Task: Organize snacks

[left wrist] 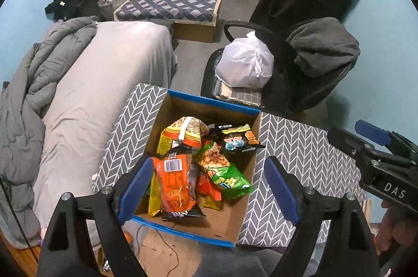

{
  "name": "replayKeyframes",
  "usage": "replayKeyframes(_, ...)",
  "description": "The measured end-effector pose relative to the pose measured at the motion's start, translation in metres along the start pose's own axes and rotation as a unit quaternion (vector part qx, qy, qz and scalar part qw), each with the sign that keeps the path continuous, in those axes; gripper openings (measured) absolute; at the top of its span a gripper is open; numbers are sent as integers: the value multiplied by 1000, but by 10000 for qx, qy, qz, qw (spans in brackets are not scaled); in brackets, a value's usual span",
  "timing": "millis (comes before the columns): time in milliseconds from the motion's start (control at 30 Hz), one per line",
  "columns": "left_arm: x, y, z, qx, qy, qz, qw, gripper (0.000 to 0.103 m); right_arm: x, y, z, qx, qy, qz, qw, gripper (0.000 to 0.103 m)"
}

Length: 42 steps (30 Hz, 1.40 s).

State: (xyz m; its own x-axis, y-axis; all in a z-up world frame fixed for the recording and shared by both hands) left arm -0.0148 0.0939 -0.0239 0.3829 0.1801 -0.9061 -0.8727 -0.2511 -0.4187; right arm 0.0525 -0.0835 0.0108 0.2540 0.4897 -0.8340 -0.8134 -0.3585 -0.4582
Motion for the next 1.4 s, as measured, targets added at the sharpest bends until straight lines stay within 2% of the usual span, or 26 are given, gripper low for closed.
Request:
replayKeyframes(633,-12,5,-7,-201,-110,37,9997,87,-5,9,-5,54,-104,43,9999,79)
replayKeyframes(1400,-7,5,-8,-334,-183,234,9990,87,-5,9,-6,65,-138,91,9998,79)
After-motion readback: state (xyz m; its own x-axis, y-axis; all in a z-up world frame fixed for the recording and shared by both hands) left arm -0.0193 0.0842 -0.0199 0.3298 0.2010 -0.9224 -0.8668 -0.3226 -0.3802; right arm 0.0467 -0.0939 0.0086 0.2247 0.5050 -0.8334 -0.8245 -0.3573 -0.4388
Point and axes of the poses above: each gripper's, at about its wrist camera, not at the fingertips, and x roughly the way its jaws point, z to its left, y to its underside, the point moved 2 cm from there along x, roughly the way its jaws point, and after that the axes turned 12 degrees about x, right-handed, at the moved point
